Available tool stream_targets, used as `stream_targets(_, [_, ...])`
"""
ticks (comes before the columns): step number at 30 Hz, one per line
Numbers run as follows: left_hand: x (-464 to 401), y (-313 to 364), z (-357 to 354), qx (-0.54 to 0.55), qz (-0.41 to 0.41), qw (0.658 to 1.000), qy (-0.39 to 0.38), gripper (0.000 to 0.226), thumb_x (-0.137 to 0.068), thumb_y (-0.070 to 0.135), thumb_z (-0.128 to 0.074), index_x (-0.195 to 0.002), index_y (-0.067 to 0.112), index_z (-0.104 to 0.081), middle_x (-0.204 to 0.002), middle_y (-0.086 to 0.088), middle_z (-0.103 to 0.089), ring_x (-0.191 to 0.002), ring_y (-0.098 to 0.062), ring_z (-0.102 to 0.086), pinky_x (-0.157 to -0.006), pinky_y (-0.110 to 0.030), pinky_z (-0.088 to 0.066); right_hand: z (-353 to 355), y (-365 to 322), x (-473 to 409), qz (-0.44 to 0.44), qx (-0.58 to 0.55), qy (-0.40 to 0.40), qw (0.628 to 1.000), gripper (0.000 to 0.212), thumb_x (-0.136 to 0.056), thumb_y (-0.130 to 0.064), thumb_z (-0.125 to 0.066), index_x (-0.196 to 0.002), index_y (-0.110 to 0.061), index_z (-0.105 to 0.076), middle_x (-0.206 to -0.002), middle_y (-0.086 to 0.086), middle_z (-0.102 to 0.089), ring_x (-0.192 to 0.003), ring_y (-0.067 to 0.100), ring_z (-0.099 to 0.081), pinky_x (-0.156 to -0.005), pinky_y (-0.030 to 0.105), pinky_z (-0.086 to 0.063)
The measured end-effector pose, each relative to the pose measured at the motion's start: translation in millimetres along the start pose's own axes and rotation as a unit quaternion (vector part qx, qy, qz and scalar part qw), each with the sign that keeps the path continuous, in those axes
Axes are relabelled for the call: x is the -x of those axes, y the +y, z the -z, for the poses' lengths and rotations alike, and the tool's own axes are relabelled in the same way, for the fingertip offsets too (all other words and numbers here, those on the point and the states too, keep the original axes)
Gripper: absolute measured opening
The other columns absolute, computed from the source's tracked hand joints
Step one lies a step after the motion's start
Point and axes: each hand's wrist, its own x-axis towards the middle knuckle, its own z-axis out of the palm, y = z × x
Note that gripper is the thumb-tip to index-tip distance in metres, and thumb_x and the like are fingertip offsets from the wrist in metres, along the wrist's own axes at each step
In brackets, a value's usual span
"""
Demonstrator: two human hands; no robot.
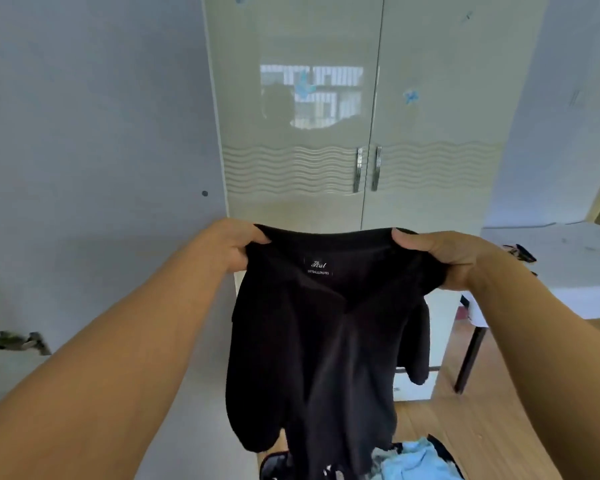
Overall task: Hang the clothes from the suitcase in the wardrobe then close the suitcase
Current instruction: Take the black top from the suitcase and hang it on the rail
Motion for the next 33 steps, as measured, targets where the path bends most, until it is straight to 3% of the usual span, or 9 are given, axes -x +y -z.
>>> stream_targets(6, [28,7,18,-0.053,0.051,0.996,-0.044,0.026,-0.081,0.001,-0.068,-0.106,-0.002,-0.064,-0.101,-0.019,-0.069,-0.084,-0.029,-0.067,-0.069,-0.040,-0.059,-17,-13,-10,-0.010,-0.249,0.052,0.967,0.022,-0.088,-0.025,-0.065,-0.098,-0.006,-0.066,-0.087,0.010,-0.074,-0.082,0.025,-0.069,-0.071,0.041,-0.055])
stream_targets(10, [33,16,32,-0.061,0.005,0.997,0.039,0.023,-0.086,0.006,-0.066,-0.108,0.000,-0.063,-0.097,-0.016,-0.067,-0.079,-0.027,-0.065,-0.061,-0.036,-0.058,-39,-19,-16,-0.007,-0.159,0.066,0.985,0.020,-0.091,-0.003,-0.044,-0.104,-0.003,-0.060,-0.084,0.012,-0.064,-0.075,0.024,-0.061,-0.085,0.033,-0.052])
stream_targets(12, [36,25,42,-0.027,-0.035,0.996,0.083,0.014,-0.089,0.004,-0.061,-0.102,-0.001,-0.061,-0.087,-0.014,-0.065,-0.071,-0.024,-0.063,-0.051,-0.033,-0.058,-54,-22,-16,0.007,-0.088,0.036,0.995,0.020,-0.093,-0.001,-0.044,-0.097,-0.004,-0.063,-0.076,0.012,-0.064,-0.066,0.023,-0.060,-0.071,0.034,-0.055])
stream_targets(16, [43,40,69,0.017,-0.104,0.985,0.138,0.013,-0.090,0.002,-0.059,-0.102,-0.003,-0.060,-0.091,-0.017,-0.064,-0.075,-0.026,-0.063,-0.066,-0.039,-0.056,-82,-32,-8,0.059,0.000,-0.048,0.997,0.020,-0.092,-0.001,-0.051,-0.091,-0.009,-0.070,-0.075,0.015,-0.071,-0.061,0.022,-0.067,-0.047,0.030,-0.055])
stream_targets(18, [50,46,88,0.028,-0.120,0.978,0.168,0.018,-0.089,0.003,-0.060,-0.106,-0.003,-0.061,-0.099,-0.020,-0.065,-0.085,-0.031,-0.065,-0.075,-0.043,-0.056,-100,-41,-1,0.080,0.011,-0.099,0.992,0.019,-0.092,-0.024,-0.059,-0.097,-0.011,-0.071,-0.085,0.014,-0.073,-0.073,0.024,-0.069,-0.055,0.032,-0.058])
stream_targets(21, [60,58,120,0.030,-0.142,0.967,0.211,0.023,-0.088,0.004,-0.062,-0.109,-0.004,-0.060,-0.104,-0.021,-0.065,-0.090,-0.033,-0.065,-0.082,-0.046,-0.055,-132,-53,-1,0.090,0.077,-0.155,0.981,0.048,-0.079,-0.053,-0.059,-0.104,-0.014,-0.071,-0.097,0.012,-0.073,-0.092,0.027,-0.070,-0.074,0.037,-0.056])
stream_targets(26, [80,87,183,0.003,-0.181,0.951,0.251,0.018,-0.089,0.006,-0.061,-0.105,-0.003,-0.062,-0.104,-0.021,-0.066,-0.097,-0.034,-0.065,-0.086,-0.046,-0.054,-210,-69,-3,0.100,0.061,-0.166,0.979,0.019,-0.087,-0.004,-0.058,-0.102,0.002,-0.067,-0.102,0.022,-0.069,-0.084,0.030,-0.064,-0.077,0.040,-0.054])
stream_targets(31, [107,110,266,0.014,-0.184,0.934,0.305,0.013,-0.089,0.003,-0.059,-0.101,-0.003,-0.060,-0.091,-0.018,-0.065,-0.076,-0.030,-0.063,-0.074,-0.041,-0.056,-288,-94,-2,0.084,-0.004,-0.264,0.961,0.030,-0.082,0.015,-0.040,-0.095,0.002,-0.064,-0.072,0.013,-0.063,-0.055,0.019,-0.059,-0.045,0.024,-0.054])
stream_targets(33, [119,117,299,0.000,-0.182,0.927,0.327,0.014,-0.090,0.003,-0.059,-0.102,-0.003,-0.060,-0.093,-0.018,-0.065,-0.079,-0.030,-0.064,-0.078,-0.042,-0.056,-321,-108,3,0.081,-0.048,-0.283,0.954,0.032,-0.083,0.014,-0.035,-0.095,0.009,-0.065,-0.078,0.017,-0.067,-0.055,0.021,-0.064,-0.043,0.027,-0.054])
